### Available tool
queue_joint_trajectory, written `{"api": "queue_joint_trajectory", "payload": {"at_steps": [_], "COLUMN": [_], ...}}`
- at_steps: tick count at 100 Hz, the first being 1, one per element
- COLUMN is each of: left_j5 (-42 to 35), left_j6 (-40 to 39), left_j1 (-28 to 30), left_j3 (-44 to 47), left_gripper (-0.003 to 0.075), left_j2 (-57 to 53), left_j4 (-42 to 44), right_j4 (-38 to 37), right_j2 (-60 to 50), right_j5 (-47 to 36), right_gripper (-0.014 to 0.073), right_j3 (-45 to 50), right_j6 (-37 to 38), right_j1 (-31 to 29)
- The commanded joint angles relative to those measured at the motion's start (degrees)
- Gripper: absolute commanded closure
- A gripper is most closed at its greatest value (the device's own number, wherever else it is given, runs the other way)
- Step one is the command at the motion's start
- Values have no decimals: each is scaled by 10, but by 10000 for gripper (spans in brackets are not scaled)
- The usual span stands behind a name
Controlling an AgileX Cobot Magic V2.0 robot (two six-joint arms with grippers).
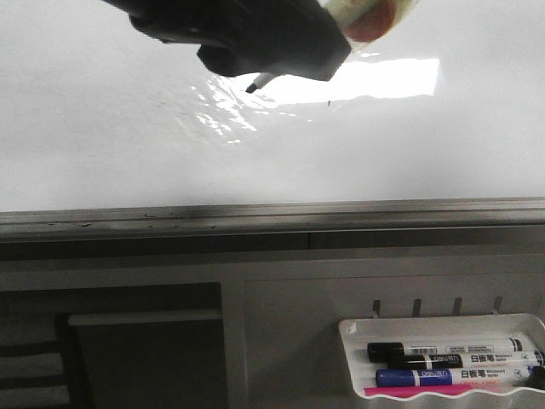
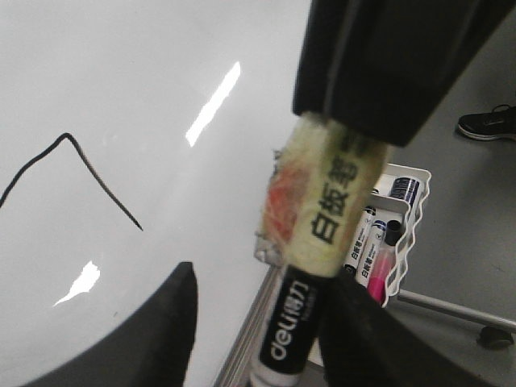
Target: Write number 7 on whiteboard
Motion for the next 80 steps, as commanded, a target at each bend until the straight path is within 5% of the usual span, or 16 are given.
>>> {"api": "queue_joint_trajectory", "payload": {"at_steps": [1, 15, 30, 54, 80], "left_j5": [-41, -41, -41, -37, -28], "left_j6": [-3, -3, -3, -3, -9], "left_j1": [-5, -5, -5, -5, 58], "left_j3": [-22, -22, -22, -22, -17], "left_gripper": [546, 741, 741, 741, 741], "left_j2": [-14, -14, -14, -18, -61], "left_j4": [-3, -3, -3, -19, -169], "right_j4": [33, 38, 42, 42, 7], "right_j2": [-8, -8, -8, -11, -57], "right_j5": [2, 1, 1, -27, -45], "right_gripper": [653, 653, 587, 134, 124], "right_j3": [-17, -17, -17, -17, -20], "right_j6": [-4, -4, -4, -7, -29], "right_j1": [0, 0, 0, -3, -61]}}
